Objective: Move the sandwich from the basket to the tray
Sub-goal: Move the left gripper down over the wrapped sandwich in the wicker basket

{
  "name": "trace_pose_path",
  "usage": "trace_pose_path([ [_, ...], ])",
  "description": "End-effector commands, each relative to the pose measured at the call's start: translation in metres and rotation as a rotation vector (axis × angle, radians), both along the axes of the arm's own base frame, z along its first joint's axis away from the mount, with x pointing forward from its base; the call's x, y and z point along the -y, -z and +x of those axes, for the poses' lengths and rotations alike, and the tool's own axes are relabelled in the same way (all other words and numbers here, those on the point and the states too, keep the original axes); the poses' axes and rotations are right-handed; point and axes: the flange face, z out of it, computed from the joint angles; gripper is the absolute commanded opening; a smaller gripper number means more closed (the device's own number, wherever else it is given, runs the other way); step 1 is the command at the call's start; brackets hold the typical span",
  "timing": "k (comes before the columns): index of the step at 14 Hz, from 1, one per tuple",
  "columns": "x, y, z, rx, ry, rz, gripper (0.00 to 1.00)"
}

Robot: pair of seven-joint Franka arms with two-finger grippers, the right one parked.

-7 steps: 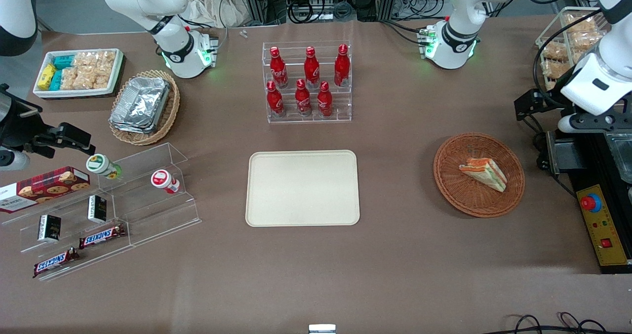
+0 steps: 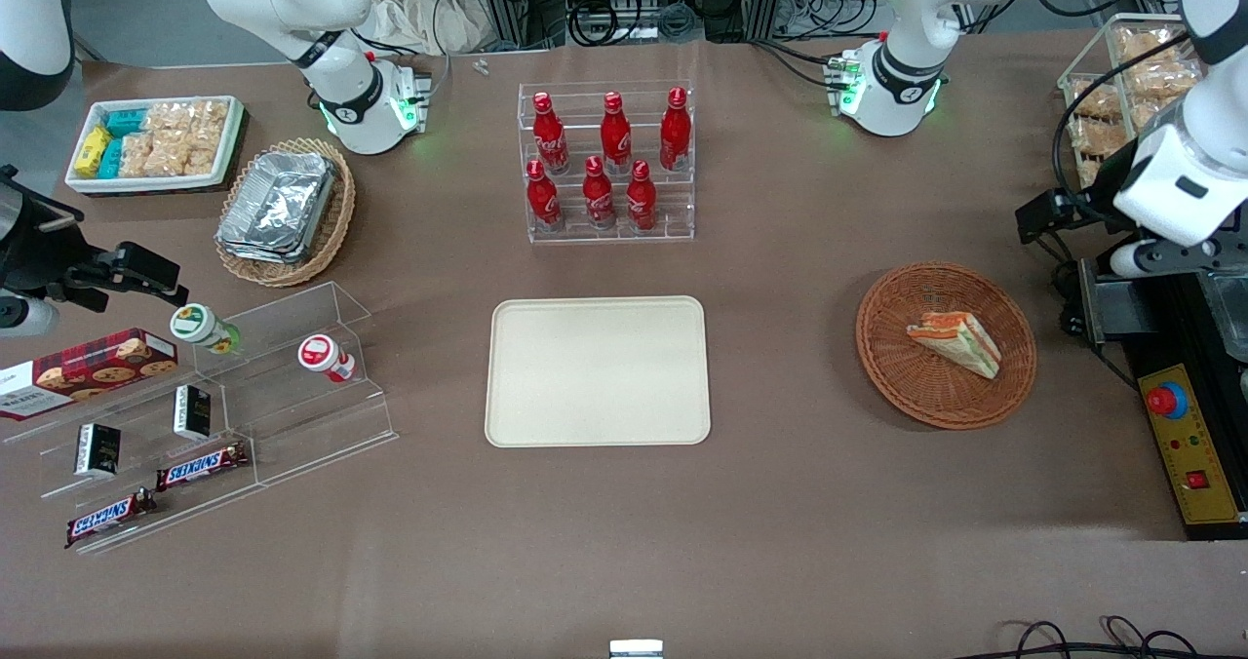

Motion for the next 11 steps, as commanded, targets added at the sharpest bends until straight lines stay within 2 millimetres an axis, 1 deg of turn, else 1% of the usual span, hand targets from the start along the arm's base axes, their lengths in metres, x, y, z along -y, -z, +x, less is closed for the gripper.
trace_pose_path([
  [1, 0.003, 0.073, 0.037, -0.123, -0.232, 0.01, 1.0],
  [3, 0.004, 0.114, 0.054, -0.135, -0.362, 0.031, 1.0],
  [4, 0.0, 0.143, 0.063, -0.164, -0.464, 0.058, 1.0],
  [5, -0.002, 0.17, 0.072, -0.162, -0.522, 0.082, 1.0],
  [6, -0.002, 0.193, 0.076, -0.161, -0.554, 0.094, 1.0],
  [7, -0.004, 0.207, 0.077, -0.153, -0.576, 0.102, 1.0],
  [8, -0.009, 0.222, 0.076, -0.149, -0.615, 0.11, 1.0],
  [9, -0.023, 0.235, 0.075, -0.139, -0.674, 0.123, 1.0],
  [10, -0.029, 0.247, 0.071, -0.135, -0.711, 0.133, 1.0],
  [11, -0.031, 0.26, 0.064, -0.143, -0.726, 0.153, 1.0],
])
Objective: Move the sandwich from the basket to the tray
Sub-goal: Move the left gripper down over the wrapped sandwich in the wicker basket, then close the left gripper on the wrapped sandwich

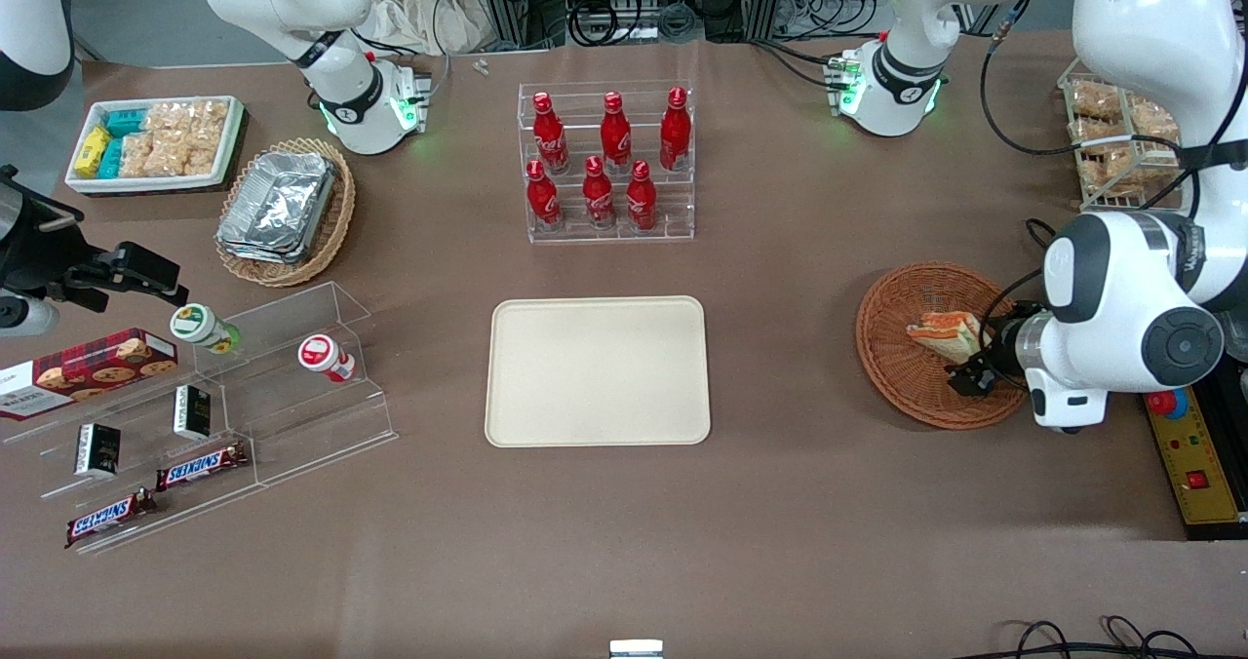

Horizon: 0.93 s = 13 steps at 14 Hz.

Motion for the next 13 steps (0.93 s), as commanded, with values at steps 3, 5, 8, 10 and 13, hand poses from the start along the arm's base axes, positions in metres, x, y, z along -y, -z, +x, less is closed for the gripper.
trace_pose_path([
  [3, -0.016, 0.032, -0.025, -0.008, -0.089, 0.134, 1.0],
  [5, -0.016, 0.05, -0.033, 0.005, -0.138, 0.137, 1.0],
  [8, -0.015, 0.084, -0.053, -0.006, -0.145, 0.132, 1.0],
  [10, -0.02, 0.093, -0.058, 0.002, -0.168, 0.116, 1.0],
  [13, -0.027, 0.087, -0.055, 0.009, -0.173, 0.101, 0.0],
])
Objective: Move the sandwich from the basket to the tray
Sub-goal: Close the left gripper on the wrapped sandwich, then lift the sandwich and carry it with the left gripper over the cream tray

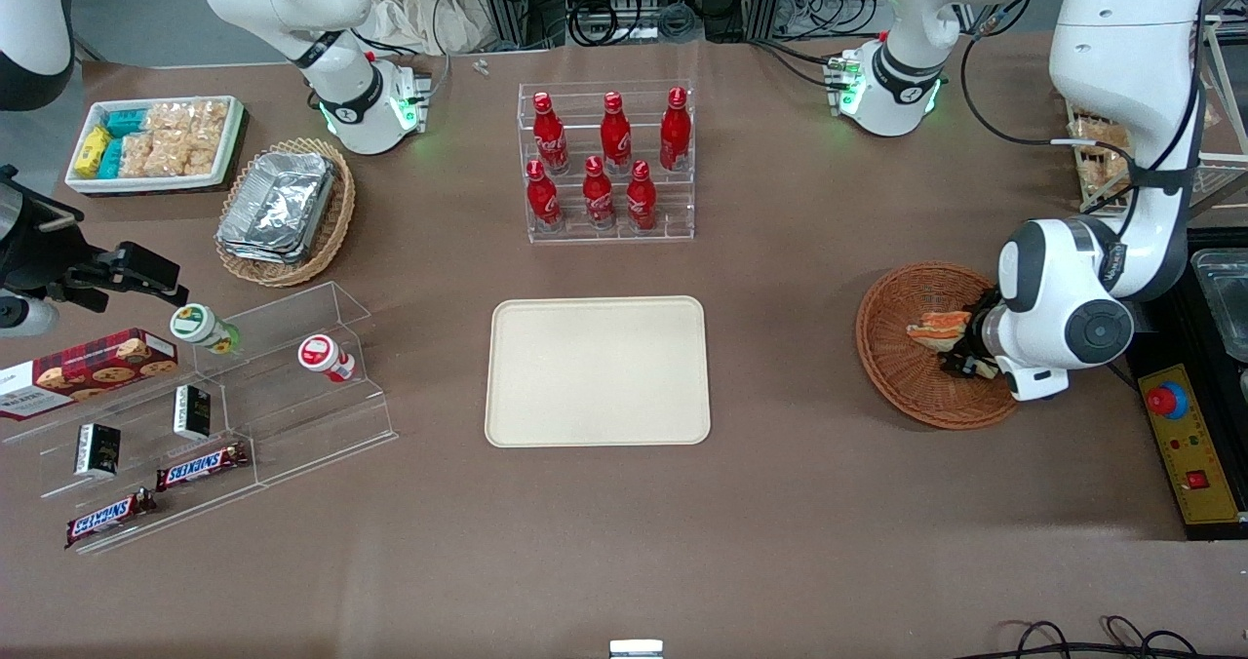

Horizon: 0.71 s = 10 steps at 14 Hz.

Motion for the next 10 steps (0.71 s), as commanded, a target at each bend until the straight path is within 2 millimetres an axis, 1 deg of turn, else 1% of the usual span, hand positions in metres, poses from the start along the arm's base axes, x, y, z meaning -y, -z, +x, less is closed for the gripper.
trace_pose_path([
  [1, -0.01, -0.015, 0.002, 0.036, -0.026, -0.007, 0.0],
  [2, -0.01, -0.025, 0.004, 0.048, -0.022, -0.008, 0.0],
  [3, -0.01, -0.039, 0.004, 0.056, -0.002, -0.016, 0.0],
  [4, -0.01, -0.059, 0.002, 0.056, 0.039, -0.029, 0.0],
  [7, -0.011, -0.137, -0.006, 0.062, 0.173, -0.076, 0.0],
  [9, 0.001, -0.2, -0.008, 0.041, 0.311, -0.163, 0.0],
  [10, 0.003, -0.228, -0.01, 0.034, 0.388, -0.209, 0.0],
])
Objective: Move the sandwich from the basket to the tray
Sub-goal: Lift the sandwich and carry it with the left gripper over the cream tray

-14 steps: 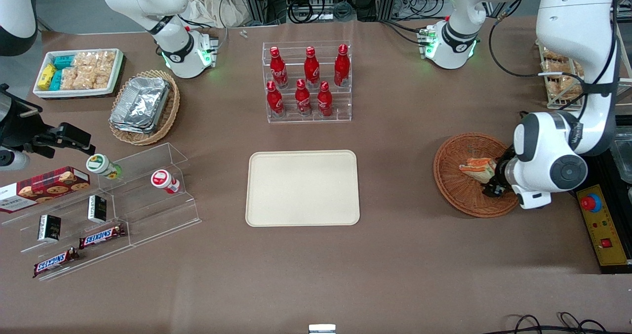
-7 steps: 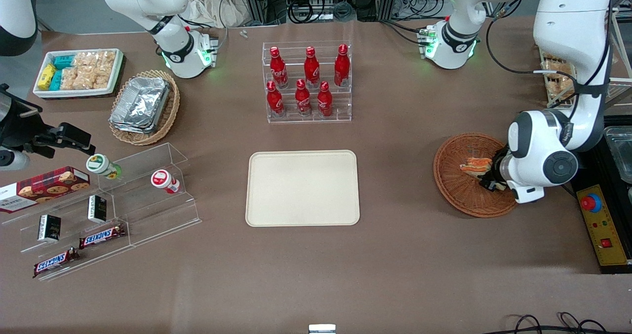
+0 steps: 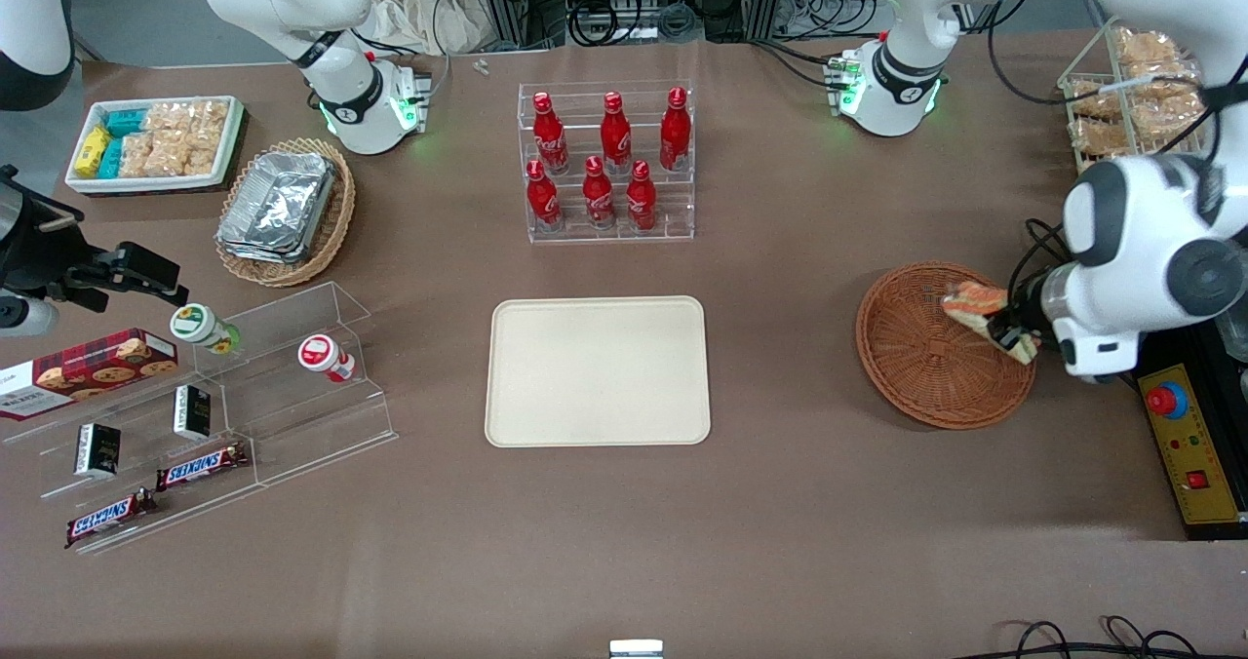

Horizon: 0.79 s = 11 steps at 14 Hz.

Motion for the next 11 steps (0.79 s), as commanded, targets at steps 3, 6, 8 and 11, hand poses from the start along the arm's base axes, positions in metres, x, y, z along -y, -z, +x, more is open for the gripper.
trace_pose_path([
  [3, 0.037, -0.098, -0.012, -0.018, 0.424, -0.189, 0.0],
  [6, 0.132, -0.109, -0.013, 0.038, 0.586, -0.244, 0.0],
  [8, 0.206, -0.089, -0.01, 0.055, 0.595, -0.25, 0.0],
  [11, 0.321, -0.045, -0.021, 0.084, 0.58, -0.234, 0.0],
])
